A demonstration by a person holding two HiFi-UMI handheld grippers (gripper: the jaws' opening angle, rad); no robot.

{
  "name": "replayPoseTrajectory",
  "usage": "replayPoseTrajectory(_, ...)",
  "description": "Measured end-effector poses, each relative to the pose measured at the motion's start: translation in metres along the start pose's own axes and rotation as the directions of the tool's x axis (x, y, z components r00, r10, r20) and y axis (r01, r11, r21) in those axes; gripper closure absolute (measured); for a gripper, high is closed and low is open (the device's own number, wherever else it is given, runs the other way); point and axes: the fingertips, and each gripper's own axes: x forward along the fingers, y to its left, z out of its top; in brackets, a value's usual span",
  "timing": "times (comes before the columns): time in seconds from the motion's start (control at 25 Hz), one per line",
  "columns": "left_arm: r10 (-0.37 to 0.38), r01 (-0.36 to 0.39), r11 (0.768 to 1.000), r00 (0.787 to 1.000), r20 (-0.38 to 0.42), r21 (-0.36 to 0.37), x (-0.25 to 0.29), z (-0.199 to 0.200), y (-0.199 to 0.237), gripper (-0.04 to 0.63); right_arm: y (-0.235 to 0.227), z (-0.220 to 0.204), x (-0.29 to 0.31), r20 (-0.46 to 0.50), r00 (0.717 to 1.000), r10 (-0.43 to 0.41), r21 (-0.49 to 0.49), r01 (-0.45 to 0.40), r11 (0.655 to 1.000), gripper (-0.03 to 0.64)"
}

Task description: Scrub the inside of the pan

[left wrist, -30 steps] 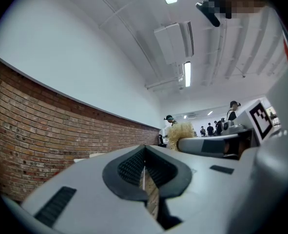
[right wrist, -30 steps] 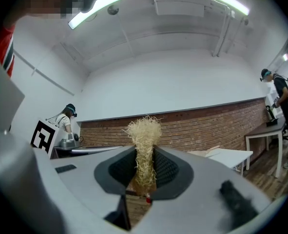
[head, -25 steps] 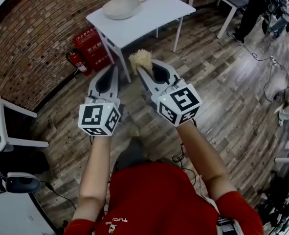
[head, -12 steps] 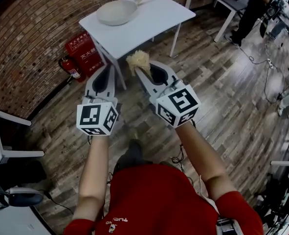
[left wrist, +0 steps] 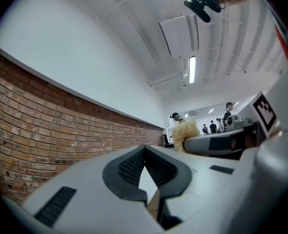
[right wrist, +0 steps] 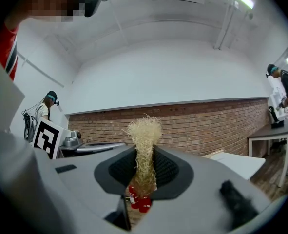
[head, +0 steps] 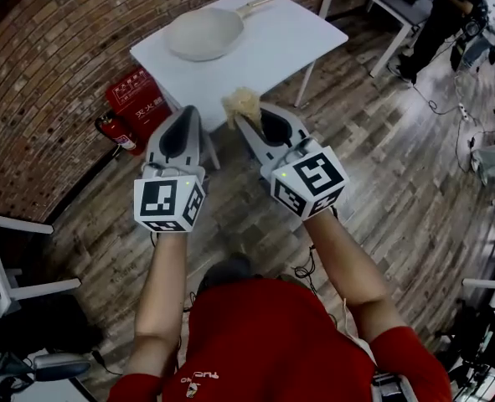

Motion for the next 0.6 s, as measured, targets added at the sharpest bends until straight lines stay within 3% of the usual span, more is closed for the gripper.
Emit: replayPoseTrajectory(0.6,-0.024,0.024,0.999,1.000,0.004,-0.033,0.087,-0.013,0.079,0.583,-0.055,-0.013,0.099,-0.032,0.999,-0.039,-0.007,0.039,0.999,0.530)
